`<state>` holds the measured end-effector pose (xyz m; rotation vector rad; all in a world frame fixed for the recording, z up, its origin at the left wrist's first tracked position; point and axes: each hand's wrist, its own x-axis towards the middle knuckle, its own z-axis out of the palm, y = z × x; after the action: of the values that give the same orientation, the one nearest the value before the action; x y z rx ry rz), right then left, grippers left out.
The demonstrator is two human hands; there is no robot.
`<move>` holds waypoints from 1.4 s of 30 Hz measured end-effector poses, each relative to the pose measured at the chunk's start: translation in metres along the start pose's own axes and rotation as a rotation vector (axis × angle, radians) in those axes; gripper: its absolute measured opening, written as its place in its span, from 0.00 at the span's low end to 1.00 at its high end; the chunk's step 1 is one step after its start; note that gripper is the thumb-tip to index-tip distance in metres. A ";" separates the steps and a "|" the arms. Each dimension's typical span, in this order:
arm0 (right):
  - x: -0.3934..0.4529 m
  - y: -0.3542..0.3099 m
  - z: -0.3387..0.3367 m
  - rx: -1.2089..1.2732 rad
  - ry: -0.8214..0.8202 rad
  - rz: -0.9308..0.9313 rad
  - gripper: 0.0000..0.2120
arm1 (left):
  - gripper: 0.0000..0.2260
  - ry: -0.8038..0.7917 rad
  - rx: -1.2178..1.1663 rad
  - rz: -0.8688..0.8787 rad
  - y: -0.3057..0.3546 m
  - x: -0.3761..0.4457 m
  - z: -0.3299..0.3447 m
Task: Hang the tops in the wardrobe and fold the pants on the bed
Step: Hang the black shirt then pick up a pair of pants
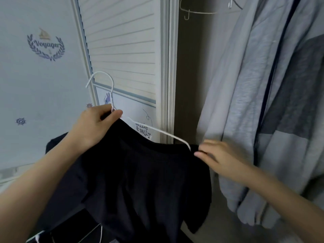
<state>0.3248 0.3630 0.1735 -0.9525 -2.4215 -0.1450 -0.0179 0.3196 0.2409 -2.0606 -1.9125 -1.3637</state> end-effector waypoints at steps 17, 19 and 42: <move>0.021 0.002 -0.043 0.647 0.402 0.283 0.17 | 0.19 -0.131 -0.123 0.127 -0.016 -0.003 0.007; 0.016 0.011 -0.051 0.552 0.279 0.217 0.15 | 0.19 -0.093 -0.274 0.031 -0.021 -0.002 0.005; 0.016 0.023 -0.066 0.541 0.004 0.261 0.25 | 0.24 0.007 -0.074 0.187 -0.034 0.010 0.014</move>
<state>0.3588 0.3709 0.2362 -0.9850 -2.1298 0.5701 -0.0396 0.3434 0.2202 -2.1994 -1.6406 -1.4161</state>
